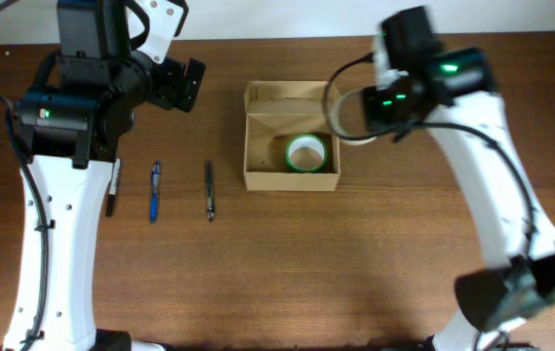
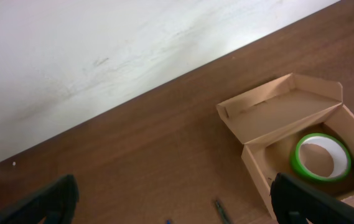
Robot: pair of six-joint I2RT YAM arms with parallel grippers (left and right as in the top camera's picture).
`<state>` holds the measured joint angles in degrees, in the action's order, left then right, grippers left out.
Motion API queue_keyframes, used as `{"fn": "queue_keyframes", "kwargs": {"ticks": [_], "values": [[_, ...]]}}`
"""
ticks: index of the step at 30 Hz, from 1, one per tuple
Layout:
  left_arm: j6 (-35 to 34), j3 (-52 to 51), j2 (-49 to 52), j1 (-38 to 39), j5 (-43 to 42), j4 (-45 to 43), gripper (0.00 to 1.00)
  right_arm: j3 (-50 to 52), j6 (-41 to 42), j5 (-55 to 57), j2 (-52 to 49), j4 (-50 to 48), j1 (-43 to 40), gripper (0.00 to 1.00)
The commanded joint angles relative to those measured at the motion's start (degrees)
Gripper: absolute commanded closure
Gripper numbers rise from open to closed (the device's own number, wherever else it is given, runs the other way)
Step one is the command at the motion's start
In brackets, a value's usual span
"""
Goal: Pack container
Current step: 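Carry the white tape into the box onto the green tape, release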
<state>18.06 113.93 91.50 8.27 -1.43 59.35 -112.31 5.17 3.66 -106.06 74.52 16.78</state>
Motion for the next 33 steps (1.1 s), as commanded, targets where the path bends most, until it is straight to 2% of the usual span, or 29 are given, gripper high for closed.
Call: {"fn": "queue_keyframes", "kwargs": {"ticks": [1, 7, 16, 33], "values": [[0.9, 0.7, 1.4, -0.9, 0.4, 0.3, 0.01, 0.3, 1.3, -3.0, -4.9, 0.0, 2.7, 0.96], [0.9, 0.7, 3.9, -1.7, 0.3, 1.7, 0.01, 0.3, 1.2, -4.4, -11.5, -1.7, 7.8, 0.96], [0.9, 0.6, 6.2, -1.7, -0.7, 2.0, 0.01, 0.3, 1.1, -4.5, -16.0, -3.9, 13.8, 0.96], [0.9, 0.6, 6.2, -1.7, -0.7, 2.9, 0.01, -1.7, 1.3, 1.8, -16.3, -12.8, 12.3, 0.96]]}}
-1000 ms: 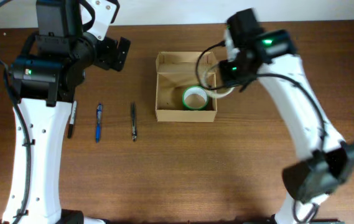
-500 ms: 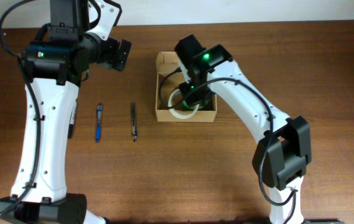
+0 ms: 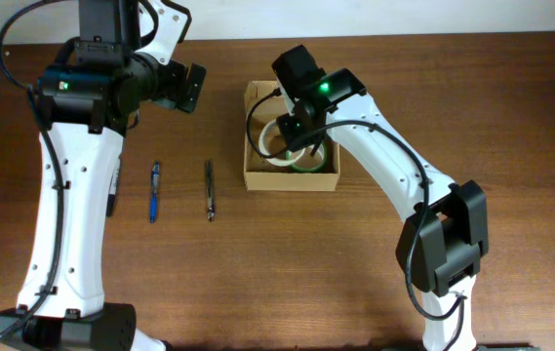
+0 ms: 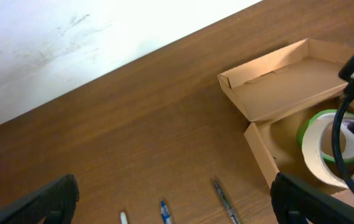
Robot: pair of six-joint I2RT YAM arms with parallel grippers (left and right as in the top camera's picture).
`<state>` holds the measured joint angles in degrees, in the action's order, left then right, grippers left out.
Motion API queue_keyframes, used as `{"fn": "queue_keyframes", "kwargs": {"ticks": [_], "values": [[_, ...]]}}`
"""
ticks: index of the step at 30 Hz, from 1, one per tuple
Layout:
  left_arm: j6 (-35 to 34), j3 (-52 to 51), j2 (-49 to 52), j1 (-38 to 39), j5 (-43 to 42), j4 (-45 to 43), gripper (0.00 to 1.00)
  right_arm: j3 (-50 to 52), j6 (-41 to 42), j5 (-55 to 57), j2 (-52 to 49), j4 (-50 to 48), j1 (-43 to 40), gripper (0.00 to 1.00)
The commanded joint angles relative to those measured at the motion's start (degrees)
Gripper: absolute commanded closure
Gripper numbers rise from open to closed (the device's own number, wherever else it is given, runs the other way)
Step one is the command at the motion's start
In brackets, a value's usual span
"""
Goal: Pack container
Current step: 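Carry the white tape into the box onto the green tape, release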
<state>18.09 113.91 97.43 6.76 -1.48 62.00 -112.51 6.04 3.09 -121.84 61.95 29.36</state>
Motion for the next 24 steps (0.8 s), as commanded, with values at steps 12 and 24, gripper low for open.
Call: {"fn": "queue_keyframes", "kwargs": {"ticks": [12, 24], "values": [[0.9, 0.7, 0.3, -0.2, -0.7, 0.3, 0.01, -1.3, 1.9, 3.0, -5.0, 3.9, -4.4, 0.96], [0.9, 0.7, 0.3, -0.2, -1.3, 0.2, 0.01, -1.3, 1.9, 2.5, -5.2, 4.4, -4.7, 0.78]]}}
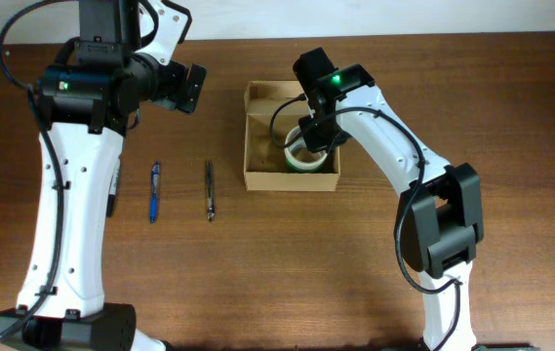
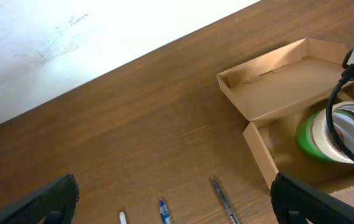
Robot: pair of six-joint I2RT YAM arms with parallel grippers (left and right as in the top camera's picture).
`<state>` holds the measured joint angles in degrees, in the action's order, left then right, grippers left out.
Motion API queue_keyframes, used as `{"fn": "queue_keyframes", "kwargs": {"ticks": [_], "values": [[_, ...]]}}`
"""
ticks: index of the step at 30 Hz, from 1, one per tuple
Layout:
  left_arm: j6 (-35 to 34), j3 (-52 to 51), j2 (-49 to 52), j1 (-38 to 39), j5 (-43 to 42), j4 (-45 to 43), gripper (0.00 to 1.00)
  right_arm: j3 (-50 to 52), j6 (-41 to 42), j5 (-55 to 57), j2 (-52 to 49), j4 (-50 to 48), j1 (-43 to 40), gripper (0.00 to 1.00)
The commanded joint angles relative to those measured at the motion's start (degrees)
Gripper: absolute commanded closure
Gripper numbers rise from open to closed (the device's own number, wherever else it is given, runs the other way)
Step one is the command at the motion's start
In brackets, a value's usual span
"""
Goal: Pack container
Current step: 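Carry the white tape into the box onto the green tape, release, then withdraw the right arm and move the left gripper over the pens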
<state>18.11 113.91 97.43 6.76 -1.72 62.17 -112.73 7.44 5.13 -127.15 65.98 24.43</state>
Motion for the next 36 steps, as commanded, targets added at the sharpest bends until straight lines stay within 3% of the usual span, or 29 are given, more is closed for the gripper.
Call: {"fn": "queue_keyframes", "kwargs": {"ticks": [1, 5, 13, 19, 24, 27, 36], "values": [[0.9, 0.7, 0.3, -0.2, -1.0, 0.0, 0.01, -1.1, 0.5, 0.4, 0.1, 0.5, 0.2, 0.7], [0.9, 0.7, 0.3, -0.2, -1.0, 0.0, 0.01, -1.1, 0.5, 0.4, 0.1, 0.7, 0.2, 0.53], [0.9, 0.7, 0.3, -0.2, -1.1, -0.6, 0.01, -5.1, 0.5, -0.1, 0.2, 3.2, 0.3, 0.33], [0.9, 0.7, 0.3, -0.2, -1.0, -1.4, 0.01, -28.3, 0.4, 0.1, 0.2, 15.8, 0.3, 0.24], [-0.4, 0.7, 1.7, -1.4, -0.6, -0.6, 0.01, -51.6, 0.6, 9.7, 0.2, 31.5, -0.1, 0.01], [-4.0, 0.5, 4.2, -3.5, -0.4, -0.2, 0.01, -57.3, 0.6, 10.6, 3.1, 31.2, -1.3, 0.01], [-8.2, 0.4, 13.0, -10.7, 3.0, 4.6, 0.0, -57.1, 2.9, 10.6, 9.0, 31.4, -9.4, 0.01]]}}
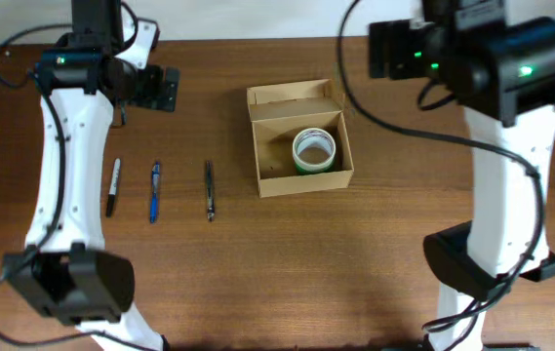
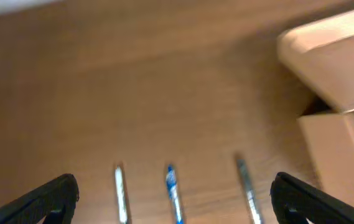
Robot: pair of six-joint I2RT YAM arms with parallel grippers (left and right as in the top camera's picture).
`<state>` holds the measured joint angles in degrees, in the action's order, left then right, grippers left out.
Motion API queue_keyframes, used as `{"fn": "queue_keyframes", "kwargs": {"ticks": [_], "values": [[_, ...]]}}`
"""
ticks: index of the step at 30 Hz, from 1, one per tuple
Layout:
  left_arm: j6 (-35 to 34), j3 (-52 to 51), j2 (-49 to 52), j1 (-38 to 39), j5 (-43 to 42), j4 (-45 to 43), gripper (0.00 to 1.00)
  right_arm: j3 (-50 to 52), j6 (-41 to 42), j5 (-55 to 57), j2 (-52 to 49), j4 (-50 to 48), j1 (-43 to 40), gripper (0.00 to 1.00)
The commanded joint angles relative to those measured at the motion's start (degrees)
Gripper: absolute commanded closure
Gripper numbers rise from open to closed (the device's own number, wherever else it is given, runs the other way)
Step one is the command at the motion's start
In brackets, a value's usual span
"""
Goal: Pack container
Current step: 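Withdraw the right arm and move the left gripper over the pens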
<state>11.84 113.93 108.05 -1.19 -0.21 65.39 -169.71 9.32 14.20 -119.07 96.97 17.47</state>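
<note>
An open cardboard box point(image 1: 306, 183) stands mid-table with its lid flap folded back. Inside lies a white tape roll point(image 1: 299, 147) on top of a green roll point(image 1: 308, 167). Left of the box lie a black-and-white marker point(image 1: 113, 185), a blue pen point(image 1: 154, 191) and a dark pen point(image 1: 209, 189). My left gripper point(image 1: 163, 90) hangs open, high above the back left of the table. Its blurred wrist view looks down on the marker point(image 2: 119, 194), blue pen point(image 2: 174, 196) and dark pen point(image 2: 246, 186), with the box point(image 2: 341, 155) at right. The right gripper point(image 1: 386, 49) is raised at the back right, its jaws not readable.
The right arm's white links point(image 1: 506, 185) rise over the table's right side. The table's far edge point(image 1: 257, 39) meets a white wall behind the box.
The right gripper was down in the box at the white roll; now it is raised at the back right, and the roll lies on the green one. The box stands slightly shifted. My left gripper has moved left.
The right gripper first held the white roll beside the box's right wall, with the green roll alone inside. Then it was over the box, then low on the green roll. Now the white roll is let go there. The left gripper stayed open throughout.
</note>
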Motion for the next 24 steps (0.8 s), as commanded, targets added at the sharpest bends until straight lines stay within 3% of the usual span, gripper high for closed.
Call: {"fn": "queue_keyframes", "kwargs": {"ticks": [1, 7, 13, 24], "values": [[-1.4, 0.4, 2.8, -3.5, 1.5, 2.1, 0.0, -0.1, 1.0, 1.5, 1.3, 0.4, -3.3, 0.01], [4.7, 0.4, 3.1, -7.3, -1.2, 10.3, 0.0, -0.1, -2.0, 1.7, 4.6, 0.4, -10.8, 0.01], [4.8, 0.4, 3.1, -8.7, -1.2, 19.0, 0.01, -0.1, -2.0, -2.8, 6.8, 0.4, -25.6, 0.01], [8.4, 0.4, 3.0, -8.8, 2.9, 19.6, 0.01, 9.9, -2.2, -10.6, 6.7, 0.3, -45.0, 0.01]]}}
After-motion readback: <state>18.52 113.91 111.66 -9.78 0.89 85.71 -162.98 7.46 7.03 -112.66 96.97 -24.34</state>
